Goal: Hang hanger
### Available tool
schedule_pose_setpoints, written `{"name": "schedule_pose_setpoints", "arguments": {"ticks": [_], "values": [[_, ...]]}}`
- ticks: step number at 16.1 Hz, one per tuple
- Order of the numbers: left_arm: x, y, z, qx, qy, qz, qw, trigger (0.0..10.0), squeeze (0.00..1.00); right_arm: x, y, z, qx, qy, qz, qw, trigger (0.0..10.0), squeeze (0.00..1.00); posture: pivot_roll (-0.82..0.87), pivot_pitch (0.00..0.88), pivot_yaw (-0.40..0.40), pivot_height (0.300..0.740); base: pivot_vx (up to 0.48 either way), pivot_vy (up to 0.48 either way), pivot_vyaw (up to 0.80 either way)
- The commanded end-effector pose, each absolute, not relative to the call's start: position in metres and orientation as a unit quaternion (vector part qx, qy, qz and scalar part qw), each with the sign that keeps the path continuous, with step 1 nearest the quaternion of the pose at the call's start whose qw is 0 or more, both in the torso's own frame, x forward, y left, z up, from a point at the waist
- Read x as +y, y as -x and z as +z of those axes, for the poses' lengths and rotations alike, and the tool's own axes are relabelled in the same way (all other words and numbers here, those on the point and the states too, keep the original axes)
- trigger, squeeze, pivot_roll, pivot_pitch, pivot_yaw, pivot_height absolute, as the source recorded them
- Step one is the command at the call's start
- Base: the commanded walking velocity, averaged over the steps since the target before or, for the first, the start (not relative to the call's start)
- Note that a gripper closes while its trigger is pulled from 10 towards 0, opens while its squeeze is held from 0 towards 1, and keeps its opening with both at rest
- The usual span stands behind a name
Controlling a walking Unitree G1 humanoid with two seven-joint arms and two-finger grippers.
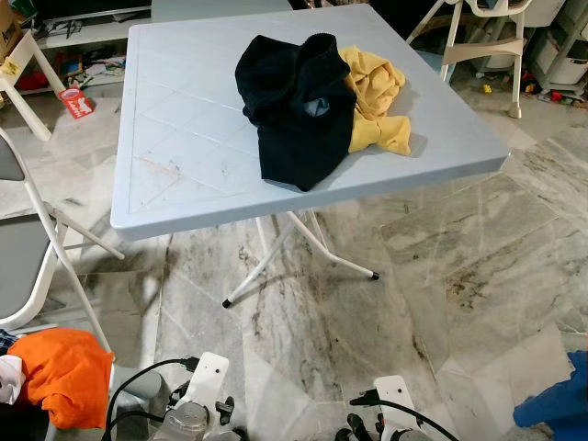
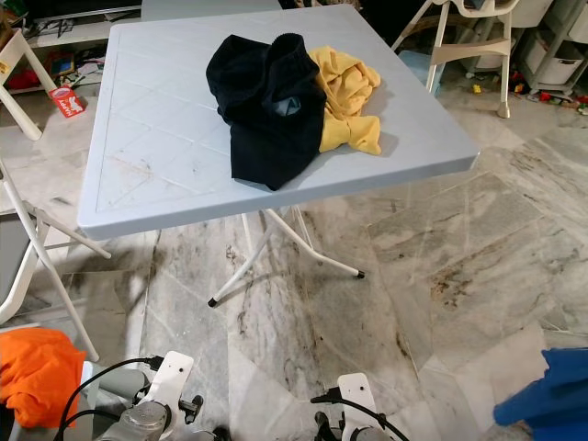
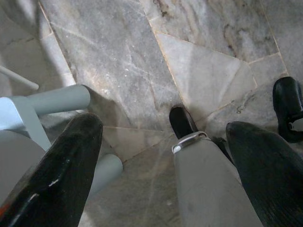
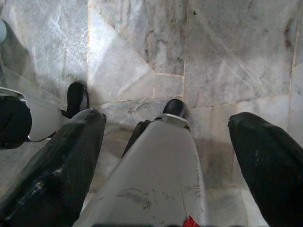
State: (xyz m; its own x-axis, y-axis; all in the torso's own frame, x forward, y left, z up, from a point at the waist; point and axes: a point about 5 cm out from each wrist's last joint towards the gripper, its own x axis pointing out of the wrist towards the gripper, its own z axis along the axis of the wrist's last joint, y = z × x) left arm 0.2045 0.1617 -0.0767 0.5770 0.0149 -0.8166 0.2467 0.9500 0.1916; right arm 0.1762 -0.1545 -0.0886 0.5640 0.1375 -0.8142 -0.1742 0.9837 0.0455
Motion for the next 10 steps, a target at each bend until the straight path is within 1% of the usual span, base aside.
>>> {"name": "schedule_pose_setpoints", "arguments": {"ticks": [1,3,5,8,10], "values": [[0.165,-0.198,-0.08,0.467,-0.149,-0.063,0.87,10.0,0.0,-0.154,-0.167,-0.093,0.469,0.019,0.095,0.878,10.0,0.0,-0.08,0.136,0.015,0.74,-0.345,0.0,0.0],[0.166,-0.198,-0.08,0.466,-0.151,-0.064,0.869,10.0,0.0,-0.15,-0.167,-0.093,0.469,0.018,0.096,0.878,10.0,0.0,-0.08,0.136,0.015,0.74,-0.341,0.0,0.0],[0.167,-0.198,-0.08,0.466,-0.154,-0.066,0.869,10.0,0.0,-0.135,-0.173,-0.091,0.466,0.015,0.1,0.879,10.0,0.0,-0.08,0.14,0.019,0.74,-0.367,0.0,0.0],[0.168,-0.198,-0.08,0.466,-0.156,-0.065,0.868,10.0,0.0,-0.117,-0.172,-0.091,0.466,0.01,0.108,0.878,10.0,0.0,-0.08,0.142,0.021,0.74,-0.416,0.0,0.0],[0.168,-0.199,-0.08,0.466,-0.156,-0.065,0.868,10.0,0.0,-0.112,-0.17,-0.091,0.466,0.009,0.11,0.878,10.0,0.0,-0.08,0.143,0.022,0.74,-0.409,0.0,0.0]]}}
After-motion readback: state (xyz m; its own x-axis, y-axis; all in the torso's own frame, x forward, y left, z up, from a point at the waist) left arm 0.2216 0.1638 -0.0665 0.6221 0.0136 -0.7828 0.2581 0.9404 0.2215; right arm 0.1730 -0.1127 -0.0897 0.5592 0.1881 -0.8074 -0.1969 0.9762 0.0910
